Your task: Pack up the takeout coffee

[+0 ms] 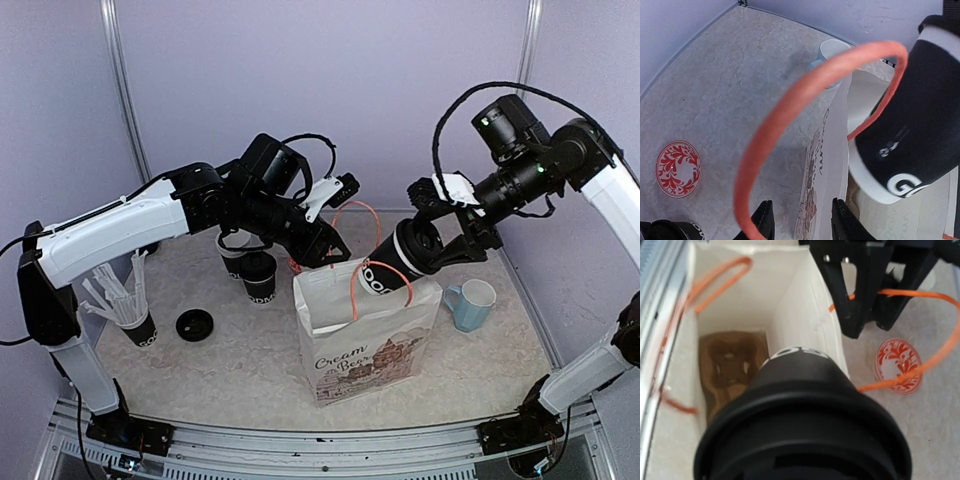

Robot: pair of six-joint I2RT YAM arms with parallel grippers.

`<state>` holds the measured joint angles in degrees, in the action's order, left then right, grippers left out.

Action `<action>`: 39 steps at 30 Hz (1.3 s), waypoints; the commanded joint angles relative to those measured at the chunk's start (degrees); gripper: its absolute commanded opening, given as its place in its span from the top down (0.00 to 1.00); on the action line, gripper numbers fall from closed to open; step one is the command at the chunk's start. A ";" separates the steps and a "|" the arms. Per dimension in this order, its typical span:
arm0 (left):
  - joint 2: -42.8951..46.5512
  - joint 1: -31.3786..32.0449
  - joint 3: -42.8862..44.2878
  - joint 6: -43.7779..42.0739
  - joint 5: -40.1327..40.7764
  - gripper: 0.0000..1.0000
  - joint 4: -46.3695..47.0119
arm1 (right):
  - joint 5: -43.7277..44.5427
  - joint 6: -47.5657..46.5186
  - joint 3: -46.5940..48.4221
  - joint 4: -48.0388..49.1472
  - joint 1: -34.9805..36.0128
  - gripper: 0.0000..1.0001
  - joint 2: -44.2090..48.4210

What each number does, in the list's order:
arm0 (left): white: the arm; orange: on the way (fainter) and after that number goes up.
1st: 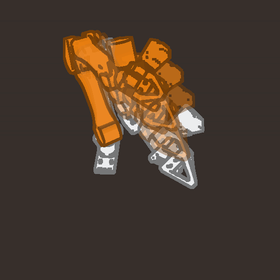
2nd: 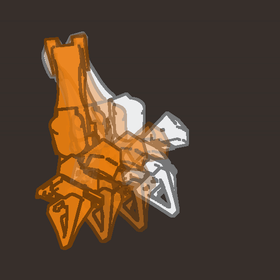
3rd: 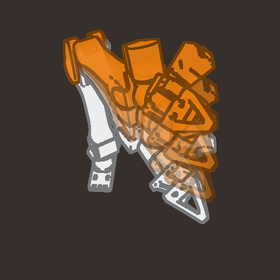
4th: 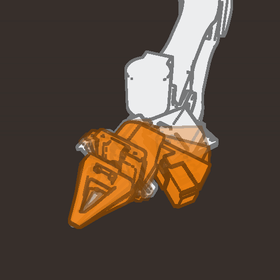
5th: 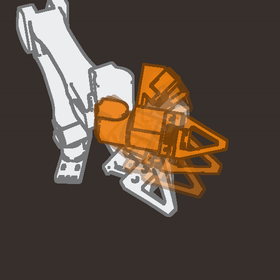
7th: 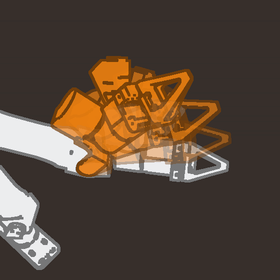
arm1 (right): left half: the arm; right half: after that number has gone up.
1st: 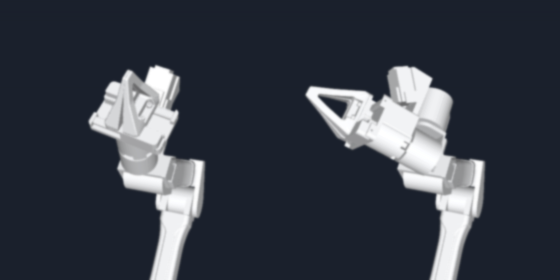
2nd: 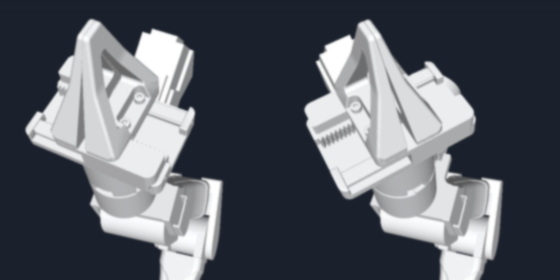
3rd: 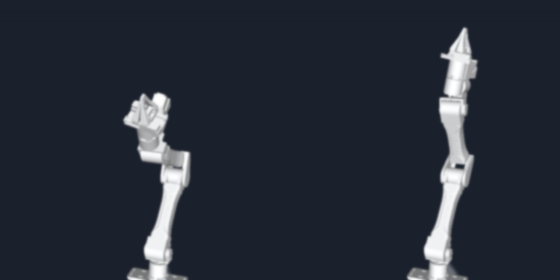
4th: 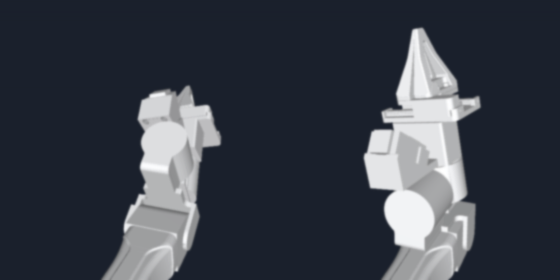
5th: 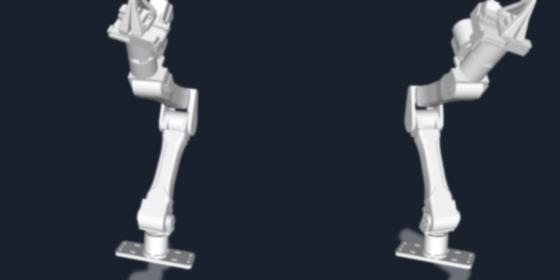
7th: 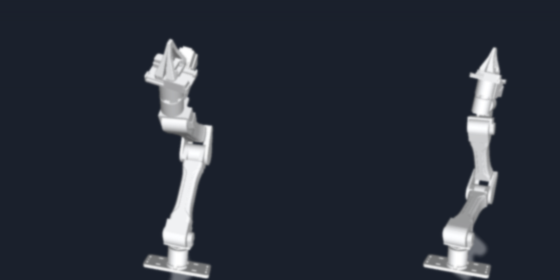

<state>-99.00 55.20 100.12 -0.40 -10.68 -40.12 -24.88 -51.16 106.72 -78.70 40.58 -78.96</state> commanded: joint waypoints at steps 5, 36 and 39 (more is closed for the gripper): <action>1.27 0.28 -0.81 0.14 -2.07 0.62 -1.35 | 13.14 1.83 6.42 -0.31 7.25 0.50 -10.01; 1.60 2.98 2.62 -3.84 -6.13 0.92 -5.29 | 31.81 12.53 -7.51 -0.39 27.10 0.53 -6.24; 1.44 4.41 4.72 -3.95 -5.62 0.87 -5.94 | 32.60 12.02 -8.28 -0.24 27.10 0.55 -6.27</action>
<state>-97.65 57.54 100.47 -3.36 -15.51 -45.23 6.66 -40.29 99.61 -78.43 67.02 -86.32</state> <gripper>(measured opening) 0.098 0.700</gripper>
